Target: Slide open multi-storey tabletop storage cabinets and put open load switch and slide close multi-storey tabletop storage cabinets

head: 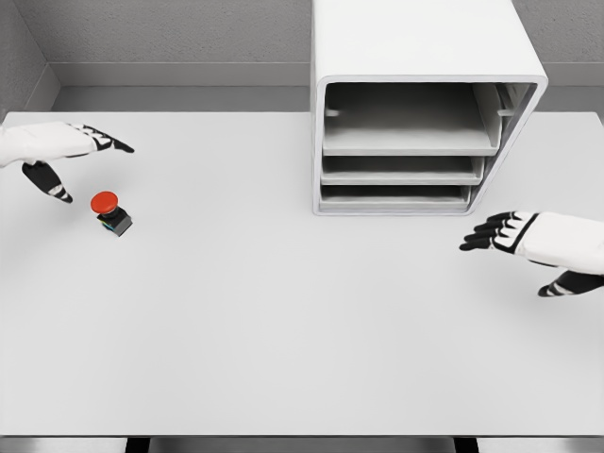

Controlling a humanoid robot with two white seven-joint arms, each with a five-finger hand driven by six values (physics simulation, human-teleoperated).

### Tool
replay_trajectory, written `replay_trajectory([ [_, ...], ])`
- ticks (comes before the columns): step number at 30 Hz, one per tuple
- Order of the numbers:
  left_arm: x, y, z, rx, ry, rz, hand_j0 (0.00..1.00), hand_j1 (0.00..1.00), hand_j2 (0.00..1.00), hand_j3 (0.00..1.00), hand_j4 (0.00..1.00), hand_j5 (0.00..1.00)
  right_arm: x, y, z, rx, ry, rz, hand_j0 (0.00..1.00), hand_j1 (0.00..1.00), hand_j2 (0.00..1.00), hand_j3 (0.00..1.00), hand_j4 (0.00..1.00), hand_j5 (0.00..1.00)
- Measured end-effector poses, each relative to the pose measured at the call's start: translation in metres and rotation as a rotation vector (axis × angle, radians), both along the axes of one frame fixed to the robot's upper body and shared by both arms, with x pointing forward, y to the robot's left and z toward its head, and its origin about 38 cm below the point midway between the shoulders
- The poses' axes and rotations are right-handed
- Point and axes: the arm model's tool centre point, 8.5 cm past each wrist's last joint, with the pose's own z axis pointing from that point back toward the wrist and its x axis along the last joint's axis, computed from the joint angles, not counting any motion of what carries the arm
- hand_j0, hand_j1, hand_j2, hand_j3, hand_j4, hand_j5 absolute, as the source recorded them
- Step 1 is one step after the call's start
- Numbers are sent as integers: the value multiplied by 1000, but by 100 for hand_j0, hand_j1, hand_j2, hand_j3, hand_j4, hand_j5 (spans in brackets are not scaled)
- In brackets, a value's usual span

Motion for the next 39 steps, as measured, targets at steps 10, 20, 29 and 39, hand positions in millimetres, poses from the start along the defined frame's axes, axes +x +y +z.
replay_trajectory([
  [10,-3,-8,-15,21,38,-25,100,100,100,100,100,100,30,28,46,52,-156,62,100,100,100,100,100,100],
  [20,-4,-18,-31,65,63,-53,100,100,100,100,100,100,41,53,49,89,-178,116,100,100,100,100,100,100],
  [29,0,-34,-36,51,67,-69,100,100,100,100,100,100,61,71,48,89,-168,60,100,100,100,100,100,100],
  [39,0,-32,-37,31,72,-48,100,100,100,100,100,100,88,84,45,89,-159,31,100,100,100,100,100,100],
])
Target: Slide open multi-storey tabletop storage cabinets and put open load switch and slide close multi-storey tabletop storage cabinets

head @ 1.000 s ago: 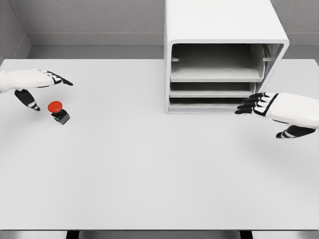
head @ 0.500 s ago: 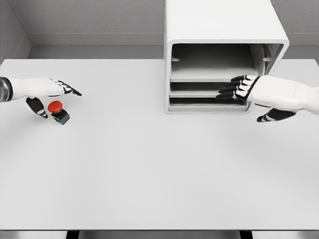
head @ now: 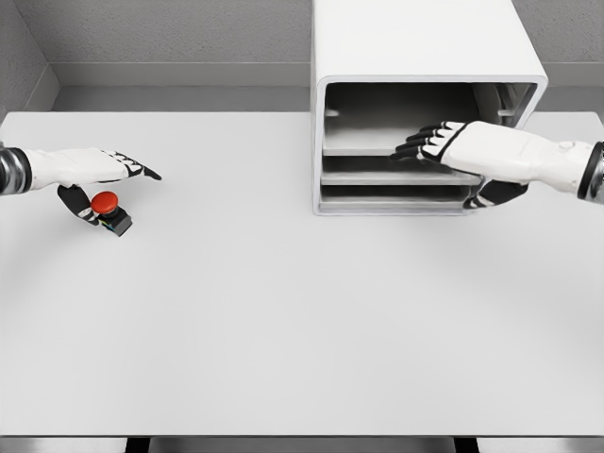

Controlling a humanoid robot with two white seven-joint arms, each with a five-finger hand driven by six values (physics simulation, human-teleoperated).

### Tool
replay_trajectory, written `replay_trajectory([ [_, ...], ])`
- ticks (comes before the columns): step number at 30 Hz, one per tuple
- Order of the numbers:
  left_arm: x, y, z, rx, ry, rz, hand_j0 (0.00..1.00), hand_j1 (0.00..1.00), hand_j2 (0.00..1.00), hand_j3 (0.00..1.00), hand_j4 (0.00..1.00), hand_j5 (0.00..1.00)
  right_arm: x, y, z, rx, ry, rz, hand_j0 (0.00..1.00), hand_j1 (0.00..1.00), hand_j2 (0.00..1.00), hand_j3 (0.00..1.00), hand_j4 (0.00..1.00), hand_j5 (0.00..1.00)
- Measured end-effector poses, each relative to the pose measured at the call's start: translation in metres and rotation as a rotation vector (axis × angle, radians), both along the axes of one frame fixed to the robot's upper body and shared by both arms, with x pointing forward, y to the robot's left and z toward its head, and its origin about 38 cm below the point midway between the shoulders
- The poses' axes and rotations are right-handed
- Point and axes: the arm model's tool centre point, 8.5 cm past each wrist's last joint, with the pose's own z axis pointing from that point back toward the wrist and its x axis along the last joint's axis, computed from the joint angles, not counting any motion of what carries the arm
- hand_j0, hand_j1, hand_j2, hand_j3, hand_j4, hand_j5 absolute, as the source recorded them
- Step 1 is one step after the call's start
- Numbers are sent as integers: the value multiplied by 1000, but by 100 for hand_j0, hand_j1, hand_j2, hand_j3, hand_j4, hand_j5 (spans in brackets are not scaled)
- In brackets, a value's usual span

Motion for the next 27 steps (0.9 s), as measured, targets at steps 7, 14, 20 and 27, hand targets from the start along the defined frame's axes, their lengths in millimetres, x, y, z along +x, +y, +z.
replay_trajectory([
  [7,-1,2,-1,-12,0,10,100,100,100,100,100,100,17,4,-19,-8,47,-23,100,100,100,100,100,100],
  [14,-4,3,-5,5,9,0,100,100,100,100,100,100,38,6,-23,3,73,-67,100,100,100,100,100,100],
  [20,-9,7,-12,65,28,-32,100,100,100,100,100,100,50,9,-26,89,133,-93,100,100,100,100,100,100],
  [27,-13,8,-4,72,13,-50,100,100,100,100,100,100,63,2,-32,68,144,-148,100,100,100,100,100,100],
])
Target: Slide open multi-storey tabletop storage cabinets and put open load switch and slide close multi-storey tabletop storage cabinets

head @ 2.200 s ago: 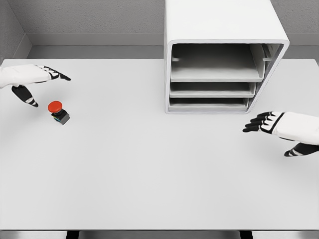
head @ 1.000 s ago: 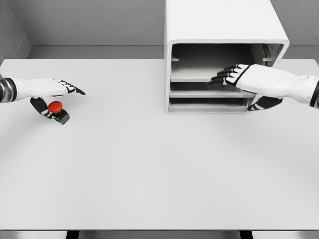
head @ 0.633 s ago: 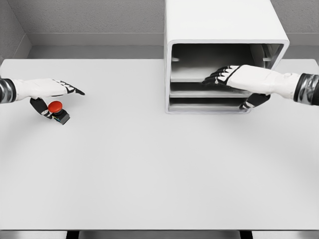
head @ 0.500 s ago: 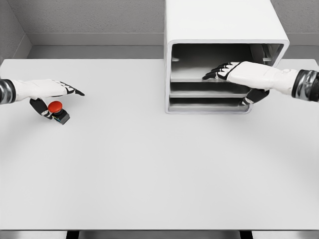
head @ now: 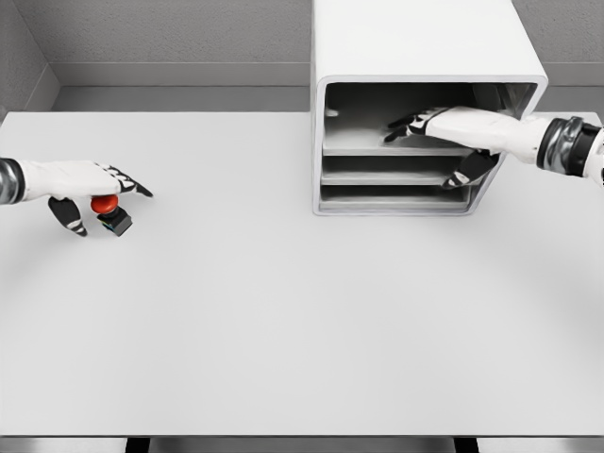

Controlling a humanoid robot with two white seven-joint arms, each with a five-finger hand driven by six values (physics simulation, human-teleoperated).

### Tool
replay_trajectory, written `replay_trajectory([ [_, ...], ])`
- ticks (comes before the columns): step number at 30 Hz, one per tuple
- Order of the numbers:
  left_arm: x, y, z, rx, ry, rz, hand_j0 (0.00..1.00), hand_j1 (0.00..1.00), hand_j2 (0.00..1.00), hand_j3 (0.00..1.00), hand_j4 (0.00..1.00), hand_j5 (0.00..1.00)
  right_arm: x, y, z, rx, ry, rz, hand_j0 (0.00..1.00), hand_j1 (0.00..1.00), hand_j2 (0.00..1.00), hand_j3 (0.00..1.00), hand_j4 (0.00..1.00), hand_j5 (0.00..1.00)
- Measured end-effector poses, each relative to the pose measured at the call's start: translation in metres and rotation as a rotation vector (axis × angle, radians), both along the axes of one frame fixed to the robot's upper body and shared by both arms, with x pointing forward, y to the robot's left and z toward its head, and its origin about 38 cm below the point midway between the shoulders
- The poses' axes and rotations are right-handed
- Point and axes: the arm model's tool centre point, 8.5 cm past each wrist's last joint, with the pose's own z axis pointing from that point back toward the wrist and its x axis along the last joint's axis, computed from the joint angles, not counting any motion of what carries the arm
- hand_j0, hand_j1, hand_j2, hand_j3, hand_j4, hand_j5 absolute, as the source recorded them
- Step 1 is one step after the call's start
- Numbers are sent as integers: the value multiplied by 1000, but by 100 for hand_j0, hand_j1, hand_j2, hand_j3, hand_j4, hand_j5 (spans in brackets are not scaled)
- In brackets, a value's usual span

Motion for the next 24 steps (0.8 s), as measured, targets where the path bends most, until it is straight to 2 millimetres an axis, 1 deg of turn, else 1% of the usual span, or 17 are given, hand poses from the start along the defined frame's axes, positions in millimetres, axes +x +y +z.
replay_trajectory([
  [5,-5,-3,5,-3,-11,-25,99,99,99,99,99,99,0,-2,-4,27,18,-6,100,100,100,100,100,100],
  [7,-6,-4,6,-4,-13,-29,96,96,96,96,96,96,-1,-3,-5,11,9,5,100,100,100,100,100,100],
  [10,-6,-4,8,-5,-17,-32,94,94,94,94,94,94,-9,-4,-10,-39,-6,23,100,100,100,100,100,100],
  [12,-7,-3,9,-9,-17,-30,92,92,92,92,92,92,-14,-3,-7,-76,-29,47,100,100,100,100,100,100],
  [14,-7,-3,11,-10,-20,-33,89,89,89,89,89,89,-23,-4,-8,-100,-41,66,100,100,100,100,100,100],
  [15,-8,-3,12,-10,-22,-33,86,86,86,86,86,86,-27,-4,-6,-115,-53,74,100,100,100,100,100,100],
  [18,-8,-4,13,-11,-25,-38,83,83,83,83,83,83,-37,0,2,-161,-90,111,100,100,100,100,100,100],
  [21,-12,-6,18,-13,-32,-55,83,83,83,83,83,83,-42,2,7,-178,-109,131,100,100,100,100,100,100],
  [24,-17,-9,17,-17,-28,-72,83,83,83,83,83,83,-45,1,6,-194,-116,139,100,100,100,100,100,100],
])
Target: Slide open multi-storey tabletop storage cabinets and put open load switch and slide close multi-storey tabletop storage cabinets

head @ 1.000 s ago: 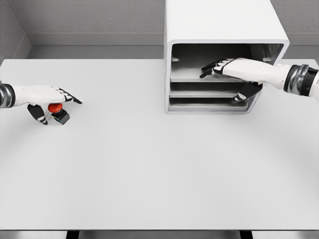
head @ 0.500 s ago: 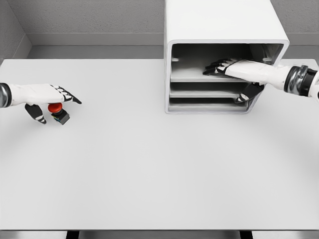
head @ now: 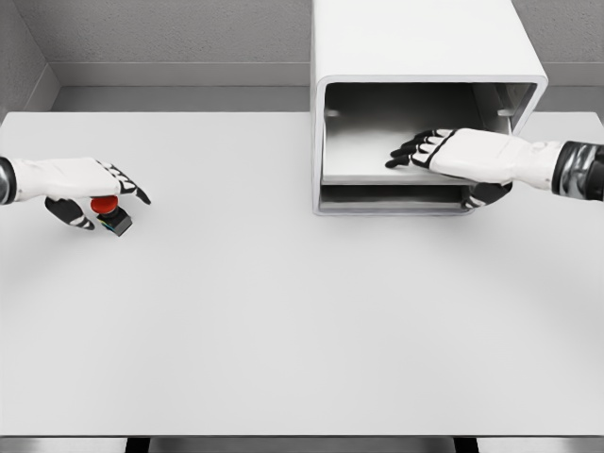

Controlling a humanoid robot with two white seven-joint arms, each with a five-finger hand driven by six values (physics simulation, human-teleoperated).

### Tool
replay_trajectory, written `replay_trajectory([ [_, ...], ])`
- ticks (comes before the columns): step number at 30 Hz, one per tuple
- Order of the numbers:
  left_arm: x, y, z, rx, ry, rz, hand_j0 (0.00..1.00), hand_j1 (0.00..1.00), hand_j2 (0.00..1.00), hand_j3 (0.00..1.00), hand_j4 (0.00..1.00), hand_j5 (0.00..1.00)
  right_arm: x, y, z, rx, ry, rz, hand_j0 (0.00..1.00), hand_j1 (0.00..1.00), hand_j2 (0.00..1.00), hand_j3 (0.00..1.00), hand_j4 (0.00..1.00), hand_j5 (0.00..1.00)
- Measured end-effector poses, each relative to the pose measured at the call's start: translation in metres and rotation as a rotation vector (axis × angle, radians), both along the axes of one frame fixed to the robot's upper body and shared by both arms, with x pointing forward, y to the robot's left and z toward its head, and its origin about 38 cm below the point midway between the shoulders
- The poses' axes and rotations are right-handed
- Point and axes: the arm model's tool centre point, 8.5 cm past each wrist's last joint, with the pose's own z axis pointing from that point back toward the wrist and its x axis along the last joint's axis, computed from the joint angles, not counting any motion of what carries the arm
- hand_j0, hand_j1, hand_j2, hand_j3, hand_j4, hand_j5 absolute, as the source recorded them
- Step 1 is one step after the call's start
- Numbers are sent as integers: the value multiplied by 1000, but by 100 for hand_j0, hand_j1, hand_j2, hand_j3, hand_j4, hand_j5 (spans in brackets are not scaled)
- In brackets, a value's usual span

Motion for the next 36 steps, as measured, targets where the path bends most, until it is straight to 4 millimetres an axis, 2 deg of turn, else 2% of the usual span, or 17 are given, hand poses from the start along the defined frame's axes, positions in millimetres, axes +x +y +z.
replay_trajectory([
  [6,-4,-1,2,2,-1,-12,83,83,83,83,83,83,-12,0,2,-32,-16,28,100,100,100,100,100,100],
  [8,-5,1,3,4,-2,-11,83,83,83,83,83,83,-18,-3,-3,-30,-7,21,100,100,100,100,100,100],
  [11,-6,3,3,9,-2,-8,82,82,82,82,82,82,-26,-1,5,-16,-14,52,100,100,100,100,100,100],
  [13,-6,4,3,10,-2,-6,75,75,75,75,75,75,-31,-1,7,-10,-14,66,100,100,100,100,100,100],
  [16,-6,5,4,11,-2,-6,72,72,72,72,72,72,-39,-6,3,-13,-1,71,100,100,100,100,100,100],
  [22,-6,5,4,11,-3,-6,54,54,54,54,54,54,-51,-6,8,2,-4,122,100,100,100,100,100,100],
  [25,-7,3,5,6,-5,-9,49,49,49,49,49,49,-57,-10,2,15,11,128,100,100,100,100,100,100],
  [29,-7,1,5,11,-5,-21,39,39,39,39,39,39,-60,-10,9,23,-3,152,100,100,100,100,100,100],
  [36,-10,-8,14,12,-22,-56,38,38,38,38,38,38,-62,-11,12,30,-6,166,100,100,100,100,100,100],
])
